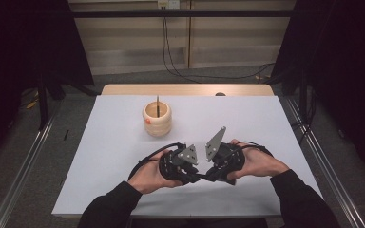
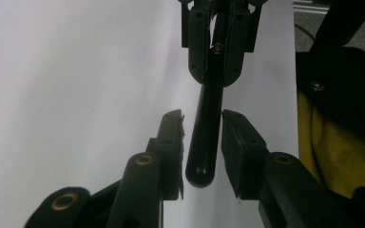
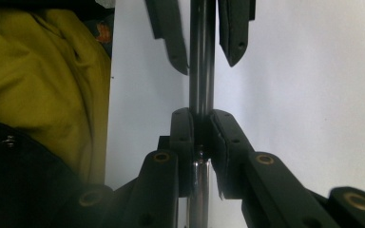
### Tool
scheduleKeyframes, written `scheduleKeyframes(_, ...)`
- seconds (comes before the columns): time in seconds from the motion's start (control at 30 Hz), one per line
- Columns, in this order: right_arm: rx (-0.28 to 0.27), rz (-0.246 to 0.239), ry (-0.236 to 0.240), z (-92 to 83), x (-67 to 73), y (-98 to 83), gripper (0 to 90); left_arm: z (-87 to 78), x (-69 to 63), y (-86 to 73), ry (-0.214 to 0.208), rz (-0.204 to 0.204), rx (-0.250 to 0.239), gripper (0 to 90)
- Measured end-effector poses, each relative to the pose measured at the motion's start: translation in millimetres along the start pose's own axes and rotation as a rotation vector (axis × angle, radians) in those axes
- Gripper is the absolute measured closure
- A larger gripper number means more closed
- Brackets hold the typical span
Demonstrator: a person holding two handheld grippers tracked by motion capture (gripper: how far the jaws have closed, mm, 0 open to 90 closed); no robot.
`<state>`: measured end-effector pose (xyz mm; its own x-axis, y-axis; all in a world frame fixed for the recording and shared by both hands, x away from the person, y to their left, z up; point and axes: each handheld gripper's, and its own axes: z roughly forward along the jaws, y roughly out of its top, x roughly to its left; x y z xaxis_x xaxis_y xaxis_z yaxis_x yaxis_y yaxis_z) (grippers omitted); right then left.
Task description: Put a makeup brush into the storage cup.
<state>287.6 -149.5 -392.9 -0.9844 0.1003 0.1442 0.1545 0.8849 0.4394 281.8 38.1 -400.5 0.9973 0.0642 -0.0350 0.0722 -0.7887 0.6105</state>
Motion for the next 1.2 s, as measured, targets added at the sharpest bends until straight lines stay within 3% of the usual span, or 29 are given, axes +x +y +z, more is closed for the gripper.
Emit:
scheduleKeyframes(0.03, -0.004, -0.002, -0.005, 0.3, -0.2, 0.0, 80.2, 0.9, 0.6, -0.9, -0.031, -0.011, -0.015, 72.5)
scheduleKeyframes(0.07, -0.002, -0.005, 0.0, 0.2, -0.3, -0.1, 80.2, 2.3, -0.5, -1.4, -0.014, -0.013, -0.02, 72.9)
scheduleKeyframes(0.23, -0.001, -0.013, 0.003, 1.4, 1.8, 0.2, 80.2, 1.3, 0.8, -2.2, -0.041, -0.018, -0.008, 73.9)
scheduleKeyframes(0.3, -0.004, -0.016, 0.009, 0.6, 1.7, 0.1, 80.2, 3.0, 1.2, -3.1, -0.051, -0.025, -0.034, 73.4)
scheduleKeyframes(0.33, -0.019, -0.034, 0.009, 1.1, 0.8, 0.4, 80.2, 2.1, 1.4, -2.1, -0.05, -0.02, -0.014, 73.3)
scheduleKeyframes(0.4, -0.014, -0.025, 0.016, 0.4, 1.7, 0.3, 80.2, 3.3, 0.3, -1.8, -0.056, -0.021, -0.017, 74.7)
scheduleKeyframes(0.43, -0.018, -0.033, 0.015, 0.7, 1.6, 0.1, 80.1, 5.3, -0.8, -2.9, -0.064, -0.028, -0.043, 75.5)
scheduleKeyframes(0.47, -0.008, -0.037, 0.011, 0.1, 1.9, -0.2, 80.0, 4.3, -1.2, -2.6, -0.067, -0.025, -0.028, 76.3)
scheduleKeyframes(0.57, -0.022, -0.058, 0.019, 1.7, 2.0, -0.1, 79.3, 3.9, 0.1, -2.9, -0.112, -0.033, -0.04, 78.9)
scheduleKeyframes(0.67, -0.038, -0.084, 0.017, 1.8, 0.6, -1.0, 79.1, 4.4, -0.1, -3.4, -0.098, -0.045, -0.048, 79.0)
scheduleKeyframes(0.93, -0.042, -0.089, 0.008, 2.8, 0.1, -1.1, 77.9, 4.4, -0.5, -4.7, -0.102, -0.048, -0.048, 79.2)
scheduleKeyframes(1.0, -0.02, -0.063, 0.022, 3.4, 2.0, -1.3, 75.7, 4.5, -0.6, -5.0, -0.106, -0.049, -0.053, 79.2)
scheduleKeyframes(1.13, -0.035, -0.09, 0.014, 5.2, -0.1, -2.0, 69.4, 4.0, 0.4, -5.4, -0.113, -0.049, -0.056, 79.2)
scheduleKeyframes(1.2, -0.042, -0.081, 0.011, 3.9, -0.2, -2.7, 64.5, 3.7, 1.2, -6.1, -0.114, -0.05, -0.054, 79.2)
